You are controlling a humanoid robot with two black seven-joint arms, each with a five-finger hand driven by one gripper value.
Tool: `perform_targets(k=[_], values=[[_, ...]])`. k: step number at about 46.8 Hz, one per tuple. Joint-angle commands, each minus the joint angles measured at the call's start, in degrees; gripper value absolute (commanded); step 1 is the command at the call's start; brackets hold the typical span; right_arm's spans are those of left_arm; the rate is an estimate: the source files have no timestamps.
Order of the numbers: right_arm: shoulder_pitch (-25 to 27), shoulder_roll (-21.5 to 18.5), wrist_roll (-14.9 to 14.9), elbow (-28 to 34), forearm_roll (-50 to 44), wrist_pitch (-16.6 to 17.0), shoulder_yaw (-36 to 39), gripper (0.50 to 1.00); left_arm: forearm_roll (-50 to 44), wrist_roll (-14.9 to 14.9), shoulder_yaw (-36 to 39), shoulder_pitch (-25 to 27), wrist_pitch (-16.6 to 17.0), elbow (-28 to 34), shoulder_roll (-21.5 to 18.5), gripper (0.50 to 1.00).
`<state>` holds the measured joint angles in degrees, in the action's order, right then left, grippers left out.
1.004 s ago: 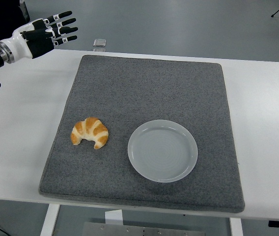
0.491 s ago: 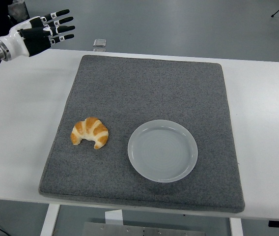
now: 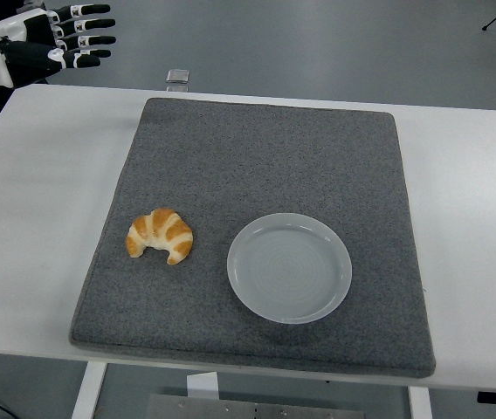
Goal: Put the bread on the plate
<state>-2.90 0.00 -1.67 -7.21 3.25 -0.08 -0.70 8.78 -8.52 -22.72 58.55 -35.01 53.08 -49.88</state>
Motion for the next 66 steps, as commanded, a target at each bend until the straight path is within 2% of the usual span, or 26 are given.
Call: perform_targets(k=[1, 10, 22, 36, 49, 59, 64, 66], values=[[0.0, 0.0, 0.0, 0.0, 0.0, 0.0, 0.0, 0.952, 1.5, -0.36, 0.05, -0.54, 0.01, 2.81, -2.4, 0.994], [0.0, 0.0, 0.0, 0.0, 0.0, 0.0, 0.0, 0.952, 10.72, -0.79, 0.05, -0.54, 0.01, 8.88, -6.54, 0.994], [0.0, 0.0, 0.0, 0.0, 0.0, 0.0, 0.0, 0.952, 21.36, -4.57, -0.04, -0.46, 0.01, 18.28, -11.02, 0.994], [0.0, 0.0, 0.0, 0.0, 0.0, 0.0, 0.0, 0.952, 24.09, -5.8, 0.4, -0.45, 0.01, 23.21, -13.31, 0.994], [0.0, 0.0, 0.0, 0.0, 0.0, 0.0, 0.0, 0.952, 35.16, -5.89, 1.1, -1.07, 0.01, 25.14, -13.22, 0.994], [0.0, 0.0, 0.0, 0.0, 0.0, 0.0, 0.0, 0.952, 45.44, -8.97, 1.19, -4.32, 0.01, 29.71, -13.05, 0.994], [0.0, 0.0, 0.0, 0.0, 0.0, 0.0, 0.0, 0.954, 48.87, -9.32, 1.28, -6.78, 0.01, 30.59, -12.61, 0.994], [0.0, 0.0, 0.0, 0.0, 0.0, 0.0, 0.0, 0.952, 49.93, -9.41, 1.28, -7.57, 1.87, 30.95, -12.26, 0.994]])
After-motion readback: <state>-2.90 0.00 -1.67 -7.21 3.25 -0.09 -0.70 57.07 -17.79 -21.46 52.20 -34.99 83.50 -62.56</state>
